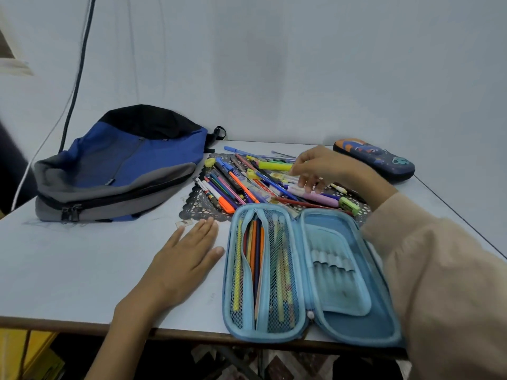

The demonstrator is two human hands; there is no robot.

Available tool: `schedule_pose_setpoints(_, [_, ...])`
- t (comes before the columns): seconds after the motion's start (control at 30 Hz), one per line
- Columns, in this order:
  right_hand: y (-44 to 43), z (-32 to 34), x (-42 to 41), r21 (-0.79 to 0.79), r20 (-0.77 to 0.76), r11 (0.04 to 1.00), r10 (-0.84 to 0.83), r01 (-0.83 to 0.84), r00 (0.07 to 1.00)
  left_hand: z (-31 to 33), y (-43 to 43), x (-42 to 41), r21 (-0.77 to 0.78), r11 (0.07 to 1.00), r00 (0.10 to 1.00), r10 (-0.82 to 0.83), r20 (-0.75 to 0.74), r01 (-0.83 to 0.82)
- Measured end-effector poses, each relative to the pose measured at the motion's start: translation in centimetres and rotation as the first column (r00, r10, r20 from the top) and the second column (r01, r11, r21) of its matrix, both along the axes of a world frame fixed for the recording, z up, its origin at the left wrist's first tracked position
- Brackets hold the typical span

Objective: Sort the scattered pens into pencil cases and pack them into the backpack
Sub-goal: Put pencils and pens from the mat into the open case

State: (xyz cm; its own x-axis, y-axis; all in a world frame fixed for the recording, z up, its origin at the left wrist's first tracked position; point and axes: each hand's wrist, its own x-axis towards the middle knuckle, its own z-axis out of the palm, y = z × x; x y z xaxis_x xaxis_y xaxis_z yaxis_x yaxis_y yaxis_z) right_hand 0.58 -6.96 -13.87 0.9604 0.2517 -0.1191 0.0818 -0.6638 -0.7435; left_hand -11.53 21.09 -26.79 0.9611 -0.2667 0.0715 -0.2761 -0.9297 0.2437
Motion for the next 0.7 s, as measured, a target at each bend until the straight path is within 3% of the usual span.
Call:
schedule_pose_setpoints(0.27, [2.3, -0.7, 6.0, -0.062, 0.275, 0.986, -0.131, 0.153, 0.953, 0.0, -0.3, -0.3, -0.004, 1.0, 0.999, 0.013, 0.041, -0.013])
schedule_pose_setpoints(0.37, [5.7, -2.1, 7.3, -0.103, 0.431, 0.982, -0.098, 0.156, 0.897, 0.1, -0.3, -0.4, -0.011, 1.0, 0.999, 0.016, 0.051, -0.016])
schedule_pose_setpoints(0.43, [7.9, -3.7, 8.2, -0.241, 0.517, 0.959, -0.001, 0.147, 0.856, 0.1, -0.3, -0.5, -0.023, 1.0, 0.998, 0.016, 0.054, -0.015])
schedule_pose_setpoints(0.5, [9.8, -5.6, 8.8, -0.521, 0.553, 0.837, 0.182, 0.167, 0.813, 0.2, -0.3, -0.6, -0.035, 0.999, 0.999, 0.017, 0.05, -0.015])
schedule_pose_setpoints(0.57, [10.9, -7.2, 9.3, -0.732, 0.52, 0.649, 0.333, 0.209, 0.787, 0.3, -0.3, -0.7, -0.032, 0.999, 0.998, 0.017, 0.053, -0.015])
schedule_pose_setpoints(0.63, [11.3, -8.1, 9.6, -0.772, 0.509, 0.585, 0.333, 0.249, 0.794, 0.4, -0.4, -0.6, -0.015, 1.0, 0.998, 0.016, 0.053, -0.015])
schedule_pose_setpoints(0.7, [11.5, -8.3, 10.1, -0.734, 0.542, 0.614, 0.272, 0.29, 0.795, 0.3, -0.4, -0.6, -0.01, 1.0, 0.999, 0.014, 0.05, -0.014])
